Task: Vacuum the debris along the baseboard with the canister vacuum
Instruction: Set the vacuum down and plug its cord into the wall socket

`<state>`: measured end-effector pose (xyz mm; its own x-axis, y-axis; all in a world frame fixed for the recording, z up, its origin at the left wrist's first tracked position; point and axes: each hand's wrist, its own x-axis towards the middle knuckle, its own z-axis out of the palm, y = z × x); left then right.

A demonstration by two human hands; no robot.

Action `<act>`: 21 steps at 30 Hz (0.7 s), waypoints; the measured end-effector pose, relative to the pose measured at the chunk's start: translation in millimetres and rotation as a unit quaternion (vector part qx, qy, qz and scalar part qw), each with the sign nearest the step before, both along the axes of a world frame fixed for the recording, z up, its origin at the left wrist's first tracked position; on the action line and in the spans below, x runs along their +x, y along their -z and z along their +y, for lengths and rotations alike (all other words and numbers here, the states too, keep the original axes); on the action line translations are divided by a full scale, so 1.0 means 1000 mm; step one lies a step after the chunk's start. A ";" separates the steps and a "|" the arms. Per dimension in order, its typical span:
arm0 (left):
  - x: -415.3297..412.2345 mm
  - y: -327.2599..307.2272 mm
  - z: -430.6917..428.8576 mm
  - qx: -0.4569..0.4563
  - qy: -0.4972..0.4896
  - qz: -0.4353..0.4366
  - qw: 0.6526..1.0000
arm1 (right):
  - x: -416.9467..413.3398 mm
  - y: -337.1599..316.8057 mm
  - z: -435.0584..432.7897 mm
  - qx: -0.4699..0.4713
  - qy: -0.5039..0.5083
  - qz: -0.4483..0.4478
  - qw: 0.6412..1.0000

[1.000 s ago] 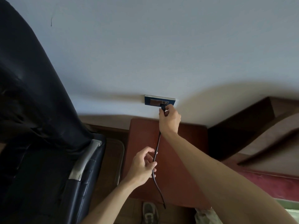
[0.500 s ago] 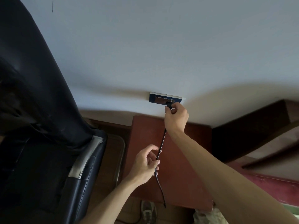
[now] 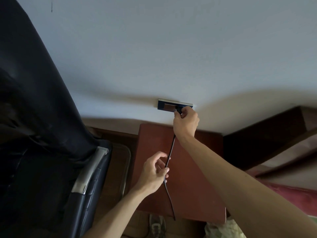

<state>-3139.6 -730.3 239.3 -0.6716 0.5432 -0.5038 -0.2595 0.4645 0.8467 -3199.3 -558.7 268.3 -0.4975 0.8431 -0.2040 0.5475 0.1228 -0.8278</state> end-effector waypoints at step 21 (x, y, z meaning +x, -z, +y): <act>-0.061 -0.151 -0.044 -0.373 0.274 0.290 0.838 | 0.091 -0.125 -0.002 0.225 -0.459 -0.325 0.795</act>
<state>-3200.4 -774.7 390.1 -0.6738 0.5300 -0.5149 0.5206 0.8350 0.1782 -3108.1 -560.5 393.0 -0.8586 0.2458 -0.4500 0.3504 0.9220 -0.1649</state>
